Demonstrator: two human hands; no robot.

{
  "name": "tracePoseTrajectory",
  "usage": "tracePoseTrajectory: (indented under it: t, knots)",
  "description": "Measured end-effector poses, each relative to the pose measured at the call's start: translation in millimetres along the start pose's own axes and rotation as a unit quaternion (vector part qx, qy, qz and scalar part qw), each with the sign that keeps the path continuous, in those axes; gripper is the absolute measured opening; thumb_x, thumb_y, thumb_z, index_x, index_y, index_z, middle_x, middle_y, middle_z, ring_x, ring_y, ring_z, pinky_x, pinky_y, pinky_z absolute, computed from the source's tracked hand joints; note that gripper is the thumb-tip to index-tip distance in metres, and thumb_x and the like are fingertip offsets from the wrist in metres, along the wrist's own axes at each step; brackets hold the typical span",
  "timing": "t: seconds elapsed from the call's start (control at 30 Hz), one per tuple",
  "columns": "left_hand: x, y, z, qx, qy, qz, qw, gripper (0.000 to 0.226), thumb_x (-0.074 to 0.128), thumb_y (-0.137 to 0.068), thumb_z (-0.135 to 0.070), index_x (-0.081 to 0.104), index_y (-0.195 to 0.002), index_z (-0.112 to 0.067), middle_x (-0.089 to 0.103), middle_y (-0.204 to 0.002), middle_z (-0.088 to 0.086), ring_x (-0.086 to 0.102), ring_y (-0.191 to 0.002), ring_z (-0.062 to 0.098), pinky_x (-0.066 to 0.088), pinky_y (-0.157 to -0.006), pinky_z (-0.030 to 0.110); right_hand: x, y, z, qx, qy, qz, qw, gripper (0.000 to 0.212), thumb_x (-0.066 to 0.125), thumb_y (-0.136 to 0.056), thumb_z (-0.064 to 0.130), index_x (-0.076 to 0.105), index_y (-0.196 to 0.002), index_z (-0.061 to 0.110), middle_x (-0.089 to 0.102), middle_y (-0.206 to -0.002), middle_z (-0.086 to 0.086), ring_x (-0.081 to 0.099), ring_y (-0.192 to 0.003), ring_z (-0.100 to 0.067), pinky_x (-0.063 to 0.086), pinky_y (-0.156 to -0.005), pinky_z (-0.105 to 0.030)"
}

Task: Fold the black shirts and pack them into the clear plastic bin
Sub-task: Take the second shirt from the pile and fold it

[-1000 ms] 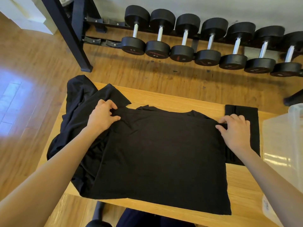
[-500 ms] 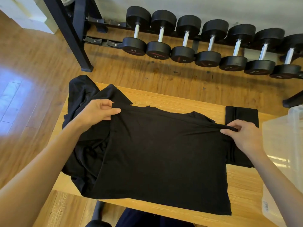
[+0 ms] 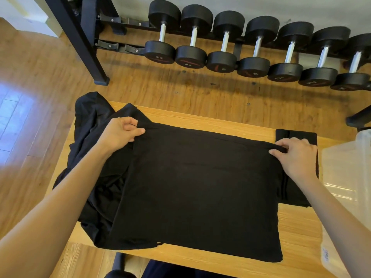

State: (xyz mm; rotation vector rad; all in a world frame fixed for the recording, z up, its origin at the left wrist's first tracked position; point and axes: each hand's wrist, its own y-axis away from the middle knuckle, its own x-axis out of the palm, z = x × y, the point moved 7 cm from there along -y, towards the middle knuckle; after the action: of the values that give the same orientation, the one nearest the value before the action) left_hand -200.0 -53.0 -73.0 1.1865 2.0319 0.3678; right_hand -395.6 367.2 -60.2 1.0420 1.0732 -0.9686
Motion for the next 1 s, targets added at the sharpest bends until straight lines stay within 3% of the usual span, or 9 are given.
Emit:
tracePoseTrajectory:
  t: [0.1,0.2,0.3,0.4,0.53,0.7,0.87,1.0]
  knots:
    - [0.1,10.7,-1.8,0.056,-0.067,-0.099,0.991,0.033,0.07,-0.088,-0.014,0.061,-0.12,-0.016,0.068,-0.107,-0.001,0.064,-0.096,0.011,0.052,-0.089,0.027,-0.4,17.1,4.9,-0.024,-0.03,-0.072,0.997,0.035,0.071,-0.086,0.017,0.064,-0.118,0.008,0.055,-0.122,-0.015,0.047,-0.114,-0.034,0.038,-0.096,-0.047]
    - [17.3,53.9,-18.3,0.206,-0.141,-0.186,0.95,0.038,0.059,-0.093,-0.008,0.055,-0.129,-0.016,0.058,-0.128,-0.001,0.053,-0.117,0.007,0.04,-0.101,0.021,3.4,53.6,20.9,-0.075,-0.084,-0.108,0.988,0.042,0.063,-0.091,0.016,0.055,-0.131,0.01,0.044,-0.143,-0.011,0.042,-0.13,-0.029,0.035,-0.106,-0.045]
    - [71.8,94.7,-3.1,0.256,-0.176,-0.094,0.946,0.042,0.05,-0.097,-0.007,0.05,-0.137,-0.017,0.046,-0.146,-0.003,0.035,-0.14,0.008,0.027,-0.116,0.026,31.3,95.1,40.7,-0.117,-0.09,-0.053,0.988,0.052,0.054,-0.095,0.024,0.042,-0.145,0.015,0.028,-0.157,-0.008,0.023,-0.146,-0.025,0.022,-0.117,-0.046]
    - [111.4,130.4,29.1,0.276,-0.265,-0.043,0.923,0.049,0.048,-0.099,-0.013,0.039,-0.147,-0.019,0.029,-0.156,-0.005,0.017,-0.145,0.005,0.02,-0.119,0.032,65.0,125.7,44.6,-0.113,-0.06,-0.003,0.992,0.057,0.041,-0.1,0.039,0.027,-0.151,0.02,0.012,-0.162,-0.006,0.007,-0.15,-0.025,0.015,-0.118,-0.05]
    - [127.6,150.2,69.6,0.268,-0.363,-0.033,0.892,0.056,0.039,-0.1,-0.032,0.022,-0.152,-0.021,0.016,-0.161,-0.001,0.012,-0.148,0.014,0.015,-0.12,0.039,87.1,143.2,36.3,-0.1,0.001,0.011,0.995,0.063,0.024,-0.098,0.05,0.021,-0.153,0.018,0.014,-0.161,-0.011,0.009,-0.148,-0.03,0.016,-0.116,-0.052]
    - [130.6,149.3,96.2,0.267,-0.455,-0.036,0.849,0.059,0.027,-0.102,-0.044,0.016,-0.154,-0.019,0.013,-0.162,0.005,0.013,-0.149,0.02,0.017,-0.119,0.04,92.8,148.0,23.9,-0.099,0.033,0.011,0.994,0.069,0.018,-0.097,0.054,0.021,-0.152,0.014,0.017,-0.16,-0.014,0.012,-0.148,-0.031,0.013,-0.117,-0.049]
    - [127.2,155.1,93.4,0.281,-0.463,-0.037,0.84,0.062,0.04,-0.097,-0.042,0.024,-0.152,-0.016,0.019,-0.16,0.006,0.015,-0.147,0.02,0.015,-0.118,0.039,90.4,161.0,15.6,-0.109,0.013,0.018,0.994,0.068,0.02,-0.098,0.054,0.02,-0.153,0.014,0.015,-0.161,-0.01,0.011,-0.148,-0.028,0.015,-0.117,-0.046]
    - [112.1,175.7,100.9,0.301,-0.458,-0.026,0.836,0.055,0.036,-0.1,-0.043,0.037,-0.147,-0.016,0.027,-0.158,0.004,0.022,-0.146,0.019,0.025,-0.117,0.041,79.1,193.2,2.4,-0.106,-0.046,0.012,0.993,0.062,0.046,-0.097,0.041,0.03,-0.15,0.013,0.023,-0.159,-0.007,0.02,-0.146,-0.024,0.023,-0.115,-0.042]
